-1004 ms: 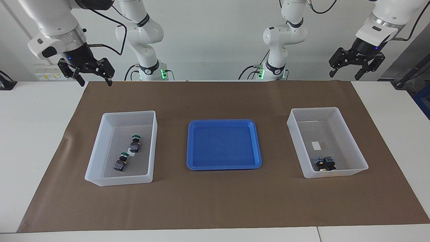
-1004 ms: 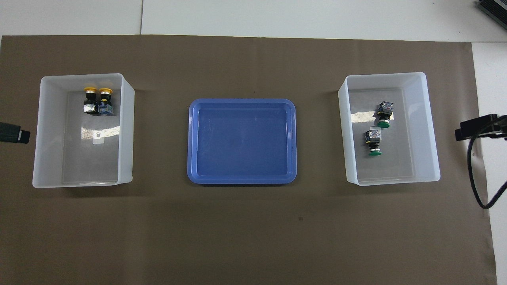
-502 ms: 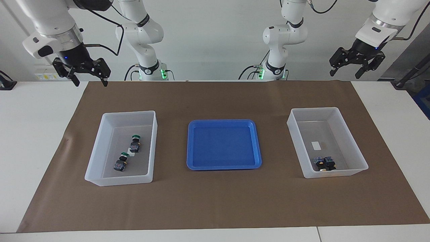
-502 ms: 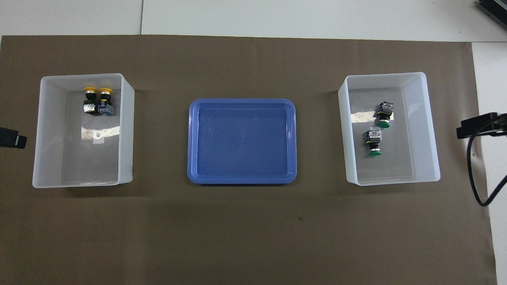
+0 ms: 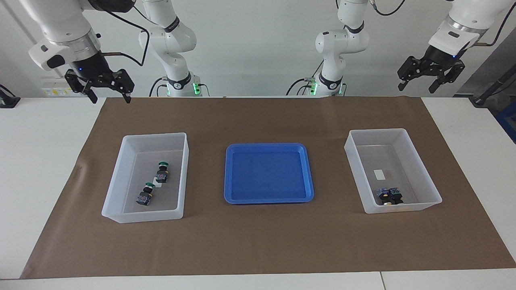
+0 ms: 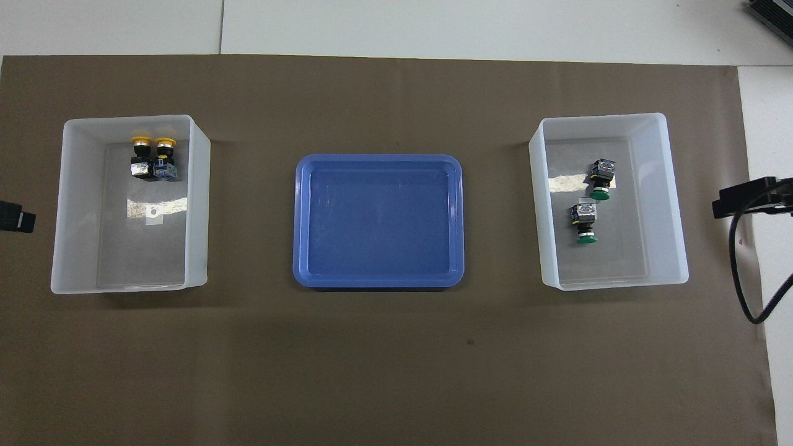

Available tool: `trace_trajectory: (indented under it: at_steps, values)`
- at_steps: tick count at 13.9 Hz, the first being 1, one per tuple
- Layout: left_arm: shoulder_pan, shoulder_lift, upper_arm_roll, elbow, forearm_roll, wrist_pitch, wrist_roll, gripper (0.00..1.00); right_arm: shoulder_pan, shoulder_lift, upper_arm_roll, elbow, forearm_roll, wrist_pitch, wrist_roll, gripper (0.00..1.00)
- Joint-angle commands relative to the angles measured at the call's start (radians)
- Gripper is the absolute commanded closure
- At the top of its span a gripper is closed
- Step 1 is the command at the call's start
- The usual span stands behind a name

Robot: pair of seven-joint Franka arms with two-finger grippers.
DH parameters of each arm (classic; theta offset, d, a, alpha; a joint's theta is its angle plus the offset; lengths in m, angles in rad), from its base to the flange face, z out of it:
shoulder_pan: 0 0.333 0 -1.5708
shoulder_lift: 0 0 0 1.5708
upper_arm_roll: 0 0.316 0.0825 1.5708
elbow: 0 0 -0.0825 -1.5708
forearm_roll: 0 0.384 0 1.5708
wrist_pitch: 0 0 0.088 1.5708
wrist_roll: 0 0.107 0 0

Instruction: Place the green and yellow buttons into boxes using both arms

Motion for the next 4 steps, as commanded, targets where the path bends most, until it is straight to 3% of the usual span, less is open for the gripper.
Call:
trace_trajectory:
  at_steps: [1,4]
  values:
    - [-0.019,-0.022,0.005,-0.020,0.024,-0.012,-0.014,0.00,-0.002,0.007,0.005,0.013,-0.017,-0.007,-0.018,0.00]
    - [-0.023,-0.030,-0.002,-0.030,0.024,-0.011,-0.016,0.00,-0.002,0.006,0.007,0.012,-0.011,-0.007,-0.015,0.00]
